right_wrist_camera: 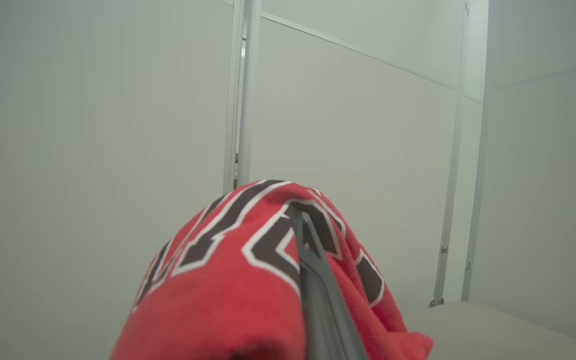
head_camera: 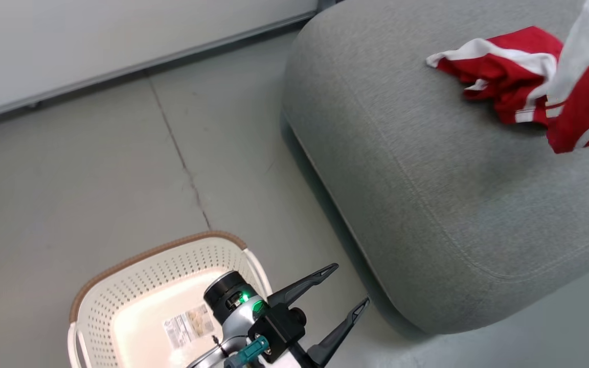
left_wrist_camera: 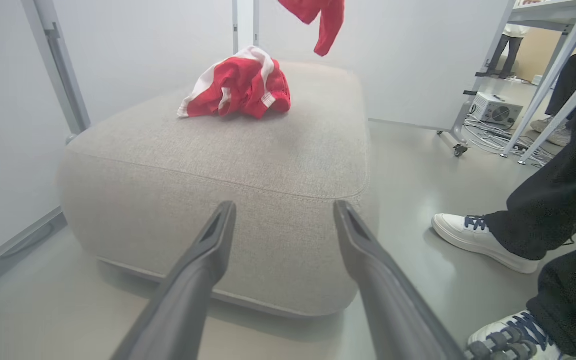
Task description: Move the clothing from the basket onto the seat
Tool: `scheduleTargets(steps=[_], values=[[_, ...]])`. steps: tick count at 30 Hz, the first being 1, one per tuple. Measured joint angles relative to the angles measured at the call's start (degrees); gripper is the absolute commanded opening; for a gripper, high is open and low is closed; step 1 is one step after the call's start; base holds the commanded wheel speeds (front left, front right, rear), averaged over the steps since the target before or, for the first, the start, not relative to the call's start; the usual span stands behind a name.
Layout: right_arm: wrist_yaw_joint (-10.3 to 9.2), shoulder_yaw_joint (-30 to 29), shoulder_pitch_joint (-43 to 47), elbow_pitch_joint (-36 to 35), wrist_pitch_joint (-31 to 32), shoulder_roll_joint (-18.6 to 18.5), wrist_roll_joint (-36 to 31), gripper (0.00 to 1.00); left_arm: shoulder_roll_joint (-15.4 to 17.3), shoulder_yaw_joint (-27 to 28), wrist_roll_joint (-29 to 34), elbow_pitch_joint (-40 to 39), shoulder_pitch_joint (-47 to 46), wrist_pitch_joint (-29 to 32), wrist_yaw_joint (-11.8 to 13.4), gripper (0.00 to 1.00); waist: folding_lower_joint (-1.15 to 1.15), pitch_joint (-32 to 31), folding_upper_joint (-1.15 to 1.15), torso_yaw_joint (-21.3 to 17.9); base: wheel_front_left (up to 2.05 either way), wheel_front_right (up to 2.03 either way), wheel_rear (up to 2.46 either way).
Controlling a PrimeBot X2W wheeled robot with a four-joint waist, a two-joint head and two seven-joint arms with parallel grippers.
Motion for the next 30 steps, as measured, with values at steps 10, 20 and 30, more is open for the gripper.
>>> scheduleTargets(steps=[10,20,30], values=[[0.00,-1.91,-17.36,14.12,0.00,-8.58,1.09,0.00,1.93,-3.74,0.15,0.40,-5.96,-0.01,0.00,1.00,0.00,8.84,0.00,5.20,0.00,0.00,0.00],[0.00,-2.88,-27.32,33.98,0.00,-12.16,-3.90,0.00,3.46,-6.91,0.25,0.53,-10.85,0.00,0.00,1.00,0.00,17.41,0.00,10.28,0.00,0.00,0.00],[0.00,-9.04,-33.00,51.14,-0.01,-13.22,-10.15,0.00,3.75,-6.03,0.87,0.10,-12.13,0.00,0.00,1.00,0.00,22.96,0.00,14.31,0.00,0.00,0.00]])
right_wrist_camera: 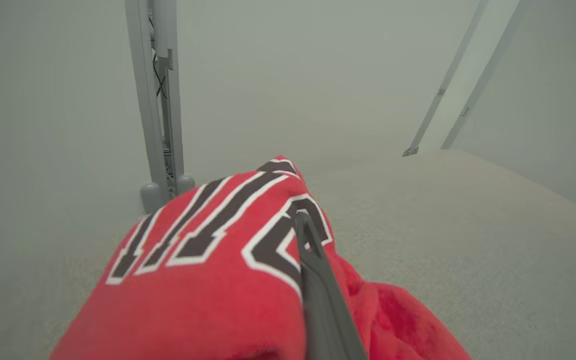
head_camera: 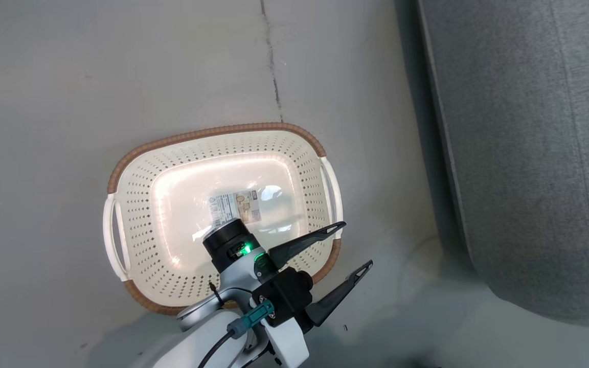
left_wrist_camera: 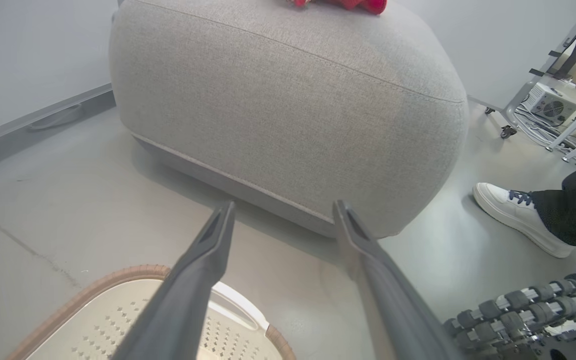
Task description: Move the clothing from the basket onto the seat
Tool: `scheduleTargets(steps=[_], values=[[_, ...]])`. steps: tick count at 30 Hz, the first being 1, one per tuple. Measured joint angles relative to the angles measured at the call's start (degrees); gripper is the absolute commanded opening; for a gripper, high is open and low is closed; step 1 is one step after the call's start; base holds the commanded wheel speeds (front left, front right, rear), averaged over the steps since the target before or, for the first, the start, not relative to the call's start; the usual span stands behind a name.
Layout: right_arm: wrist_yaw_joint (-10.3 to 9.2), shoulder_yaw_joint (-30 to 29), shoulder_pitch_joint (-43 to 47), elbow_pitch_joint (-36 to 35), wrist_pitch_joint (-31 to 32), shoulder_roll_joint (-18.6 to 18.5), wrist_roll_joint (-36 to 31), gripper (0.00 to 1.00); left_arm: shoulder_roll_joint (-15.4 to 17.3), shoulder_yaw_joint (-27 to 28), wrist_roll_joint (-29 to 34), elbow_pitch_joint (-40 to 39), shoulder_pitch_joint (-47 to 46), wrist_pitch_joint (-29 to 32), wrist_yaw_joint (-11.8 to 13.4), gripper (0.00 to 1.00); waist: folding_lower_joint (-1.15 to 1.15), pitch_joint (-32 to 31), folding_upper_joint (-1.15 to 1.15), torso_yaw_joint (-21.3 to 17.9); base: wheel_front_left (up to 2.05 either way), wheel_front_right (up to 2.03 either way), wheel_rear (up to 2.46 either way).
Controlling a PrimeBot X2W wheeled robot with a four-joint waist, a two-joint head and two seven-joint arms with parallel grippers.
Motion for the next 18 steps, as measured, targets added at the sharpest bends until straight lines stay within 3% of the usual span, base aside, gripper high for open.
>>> scheduleTargets(steps=[7,12,13,14,15,18], values=[[0.00,-2.94,0.03,9.93,0.00,0.05,-5.28,0.00,-0.10,0.32,0.53,-0.12,-0.05,0.00,0.00,1.00,0.00,1.61,0.00,1.16,0.00,0.00,0.00],[0.00,-5.53,0.80,11.71,-0.04,0.07,-8.98,0.00,-0.10,0.65,0.71,0.02,-0.34,0.00,0.00,1.00,0.00,1.58,0.00,1.00,0.00,0.00,0.00],[0.00,-6.04,0.80,11.89,-0.05,0.27,-9.47,0.05,-0.08,0.78,0.82,0.08,-0.34,0.00,0.00,1.00,0.00,1.45,0.00,0.87,0.00,0.00,0.00],[0.00,-6.56,0.81,11.95,-0.05,0.42,-10.07,0.41,-0.02,0.89,0.91,0.12,-0.33,0.00,0.00,1.00,0.00,1.29,0.00,0.72,0.00,0.00,0.00],[0.00,-7.17,0.81,11.84,-0.05,0.55,-10.79,1.00,0.03,0.91,0.92,0.13,-0.32,0.00,0.00,1.00,0.00,1.08,0.00,0.53,0.00,0.00,0.00],[0.00,-7.98,0.97,11.76,-0.05,1.45,-13.18,1.00,0.09,0.59,0.91,0.33,-0.23,0.00,0.00,1.00,0.00,0.15,0.00,-0.11,0.00,0.00,0.00]])
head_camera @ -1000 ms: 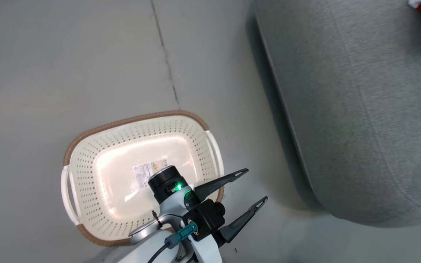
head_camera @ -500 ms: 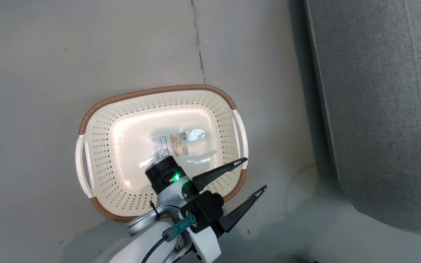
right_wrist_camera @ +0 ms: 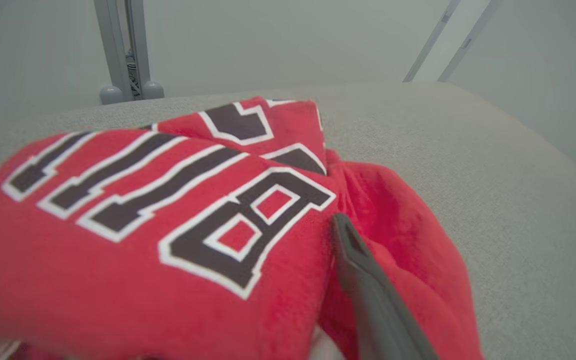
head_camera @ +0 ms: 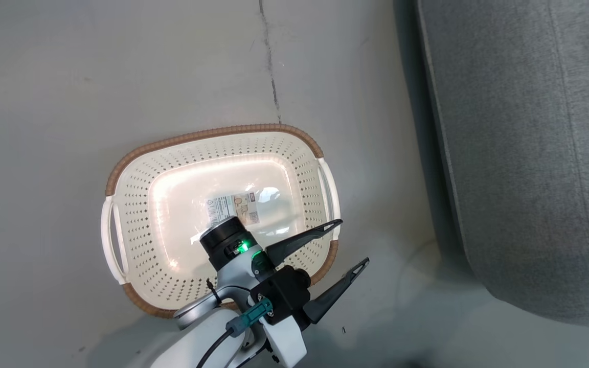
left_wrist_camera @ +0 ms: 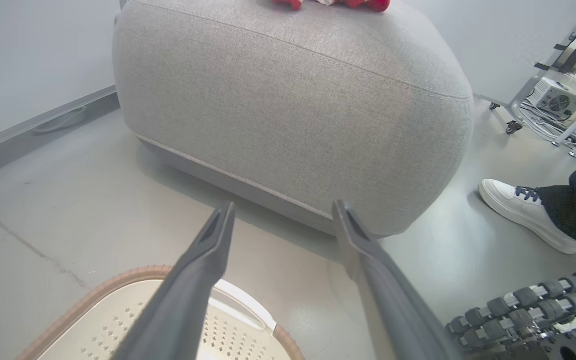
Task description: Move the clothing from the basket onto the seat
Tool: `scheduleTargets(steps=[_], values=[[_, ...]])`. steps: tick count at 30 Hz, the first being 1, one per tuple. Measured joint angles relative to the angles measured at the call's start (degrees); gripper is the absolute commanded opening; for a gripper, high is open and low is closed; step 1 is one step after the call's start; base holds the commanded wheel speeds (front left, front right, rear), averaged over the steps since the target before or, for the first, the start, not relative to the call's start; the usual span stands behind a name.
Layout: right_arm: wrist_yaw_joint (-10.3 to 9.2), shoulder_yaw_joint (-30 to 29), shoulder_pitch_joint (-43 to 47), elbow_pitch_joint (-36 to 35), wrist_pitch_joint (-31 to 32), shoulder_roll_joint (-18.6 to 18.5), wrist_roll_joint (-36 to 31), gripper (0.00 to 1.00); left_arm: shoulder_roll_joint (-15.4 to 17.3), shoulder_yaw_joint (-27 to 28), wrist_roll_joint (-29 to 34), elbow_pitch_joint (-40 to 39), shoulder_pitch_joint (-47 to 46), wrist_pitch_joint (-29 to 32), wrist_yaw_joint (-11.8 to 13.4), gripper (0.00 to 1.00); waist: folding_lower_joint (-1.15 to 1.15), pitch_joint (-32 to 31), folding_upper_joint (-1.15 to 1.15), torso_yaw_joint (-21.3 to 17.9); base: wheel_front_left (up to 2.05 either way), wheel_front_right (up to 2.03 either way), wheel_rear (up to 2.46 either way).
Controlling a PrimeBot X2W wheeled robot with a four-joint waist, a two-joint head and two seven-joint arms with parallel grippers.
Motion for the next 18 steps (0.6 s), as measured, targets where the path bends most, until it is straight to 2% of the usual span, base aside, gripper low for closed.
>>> scheduleTargets(steps=[11,18], values=[[0.01,-1.00,2.66,0.59,0.08,1.53,-7.22,1.00,-1.53,-1.40,-1.34,0.87,2.63,-0.01,0.00,1.00,0.00,-7.21,0.00,-2.27,0.00,0.00,0.00],[0.00,1.07,4.78,1.25,1.44,1.99,-8.99,1.00,-3.20,-1.37,-2.47,0.32,5.86,-0.01,0.00,1.00,0.00,-13.55,0.00,-3.57,0.00,0.00,0.00]])
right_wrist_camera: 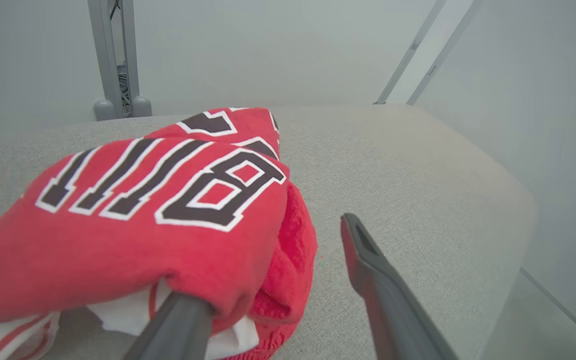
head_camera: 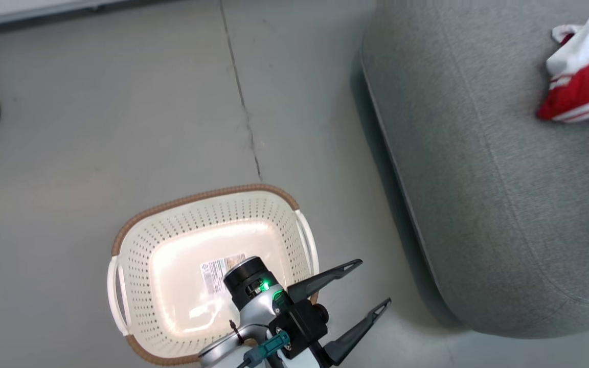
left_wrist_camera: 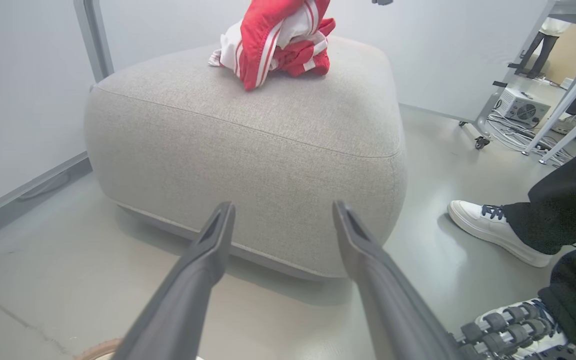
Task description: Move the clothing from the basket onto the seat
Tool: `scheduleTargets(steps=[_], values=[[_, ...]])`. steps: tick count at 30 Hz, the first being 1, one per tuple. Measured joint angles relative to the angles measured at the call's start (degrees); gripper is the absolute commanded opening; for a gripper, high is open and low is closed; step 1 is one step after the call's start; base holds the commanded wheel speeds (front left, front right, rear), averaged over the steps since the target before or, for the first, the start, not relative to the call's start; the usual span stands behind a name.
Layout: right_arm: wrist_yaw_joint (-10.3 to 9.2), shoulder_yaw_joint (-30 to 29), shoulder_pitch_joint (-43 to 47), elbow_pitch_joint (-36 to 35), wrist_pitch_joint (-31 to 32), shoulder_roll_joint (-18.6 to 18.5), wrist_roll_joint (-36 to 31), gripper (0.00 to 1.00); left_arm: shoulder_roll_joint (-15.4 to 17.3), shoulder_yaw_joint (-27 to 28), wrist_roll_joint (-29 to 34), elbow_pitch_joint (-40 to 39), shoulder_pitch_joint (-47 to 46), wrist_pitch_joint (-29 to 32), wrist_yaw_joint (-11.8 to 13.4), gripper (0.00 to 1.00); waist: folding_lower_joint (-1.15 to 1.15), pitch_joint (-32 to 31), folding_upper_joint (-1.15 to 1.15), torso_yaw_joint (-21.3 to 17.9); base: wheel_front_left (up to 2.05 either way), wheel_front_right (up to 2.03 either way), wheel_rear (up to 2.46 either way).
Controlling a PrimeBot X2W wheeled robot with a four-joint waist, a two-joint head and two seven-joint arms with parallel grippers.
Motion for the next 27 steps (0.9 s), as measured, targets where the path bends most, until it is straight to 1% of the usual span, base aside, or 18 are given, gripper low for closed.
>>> scheduleTargets(steps=[5,7,10,12,16,23,25,27], values=[[0.01,1.29,0.94,0.23,1.78,-0.67,-0.41,1.00,-0.94,1.57,-0.21,-0.43,1.89,0.01,0.00,1.00,0.00,-3.98,0.00,-0.88,0.00,0.00,0.00],[0.01,1.32,1.03,0.25,1.98,-0.82,-0.40,1.00,-1.10,2.01,-0.22,-0.63,2.31,0.00,0.00,1.00,0.00,-4.60,0.00,-1.03,0.00,0.00,0.00],[0.00,1.01,1.05,0.30,2.24,-2.56,-0.02,1.00,-1.35,2.65,-0.53,-0.98,2.95,0.00,0.00,1.00,0.00,-5.78,0.00,-1.31,0.00,0.00,0.00],[0.00,0.77,1.01,0.27,2.24,-3.31,-0.08,1.00,-1.51,2.52,-0.52,-1.22,3.00,0.00,0.00,1.00,0.00,-5.77,0.00,-0.96,0.00,0.00,0.00],[0.01,1.20,-0.77,-0.34,1.69,-2.31,-0.51,1.00,-1.40,2.69,-0.51,-1.69,3.03,0.00,0.00,1.00,0.00,-4.91,0.00,-0.24,0.00,0.00,0.00],[0.00,1.92,-5.59,-1.46,1.13,-3.03,-0.74,1.00,-0.90,2.80,-0.23,-1.98,2.29,0.01,0.00,1.00,0.00,-2.58,0.00,1.53,0.00,0.00,0.00],[0.00,3.01,-5.80,-0.48,5.24,-3.27,-1.34,1.00,-0.96,2.99,-0.15,-2.02,2.05,0.01,0.00,1.00,0.00,-1.76,0.00,2.47,0.00,0.00,0.00],[0.00,3.61,-5.40,-0.07,7.59,-3.19,-1.49,1.00,-1.09,3.05,-0.15,-2.02,1.88,0.01,0.00,1.00,0.00,-1.41,0.00,3.04,0.00,0.00,0.00]])
